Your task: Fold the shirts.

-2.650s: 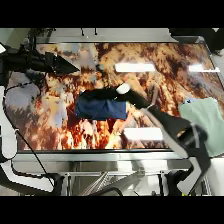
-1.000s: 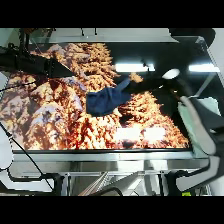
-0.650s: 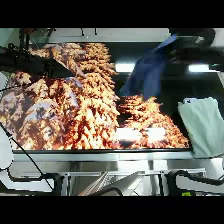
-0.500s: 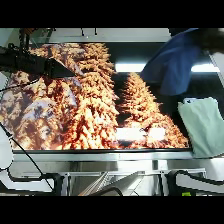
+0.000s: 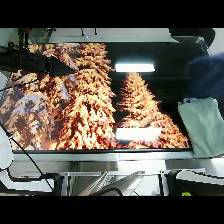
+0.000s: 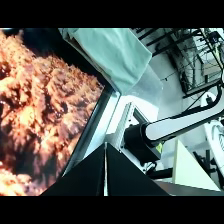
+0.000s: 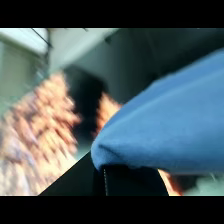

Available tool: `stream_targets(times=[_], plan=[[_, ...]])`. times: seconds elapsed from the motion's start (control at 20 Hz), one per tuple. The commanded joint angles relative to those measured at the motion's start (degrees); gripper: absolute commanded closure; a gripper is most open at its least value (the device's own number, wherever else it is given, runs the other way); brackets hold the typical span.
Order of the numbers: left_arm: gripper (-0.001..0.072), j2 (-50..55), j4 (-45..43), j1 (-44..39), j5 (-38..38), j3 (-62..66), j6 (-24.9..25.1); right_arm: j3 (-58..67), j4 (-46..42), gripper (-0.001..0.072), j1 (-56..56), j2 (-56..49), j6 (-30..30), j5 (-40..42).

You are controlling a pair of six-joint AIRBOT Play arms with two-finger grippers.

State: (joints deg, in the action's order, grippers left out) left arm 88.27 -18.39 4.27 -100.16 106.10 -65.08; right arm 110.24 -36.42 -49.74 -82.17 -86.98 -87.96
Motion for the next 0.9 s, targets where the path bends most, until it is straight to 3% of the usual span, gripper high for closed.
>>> stream_targets(times=[0.0,0.1,0.35,0.6,0.65,0.75,0.85], plan=[[0.069,0.0,-0.02,-0.02,0.87,-0.02,1.97,-1.46,-21.07,0.0699,-4.37,3.85,-7.96,-17.42],[0.069,0.0,-0.02,-0.09,0.85,-0.07,2.47,-6.88,-26.77,0.07,-7.72,9.42,-9.27,-17.59],[0.069,0.02,-0.02,-0.13,0.63,-0.07,3.08,-24.26,-29.09,0.0695,-14.25,16.44,-10.58,-17.53],[0.069,0.02,-0.02,-0.13,0.79,-0.09,3.13,-38.97,-43.52,0.0691,-14.47,15.85,-10.29,-11.3],[0.069,0.02,-0.02,-0.11,0.9,-0.09,3.13,-40.13,-43.52,0.0618,-14.49,15.23,-9.88,-9.99],[0.069,0.02,-0.02,-0.11,1.01,-0.07,3.13,-40.35,-43.32,0.0011,-14.47,13.79,-9.7,-10.82],[0.069,0.02,-0.04,-0.11,1.29,-0.07,3.13,-40.22,-43.06,0.0003,-14.45,13.6,-9.94,-12.55]])
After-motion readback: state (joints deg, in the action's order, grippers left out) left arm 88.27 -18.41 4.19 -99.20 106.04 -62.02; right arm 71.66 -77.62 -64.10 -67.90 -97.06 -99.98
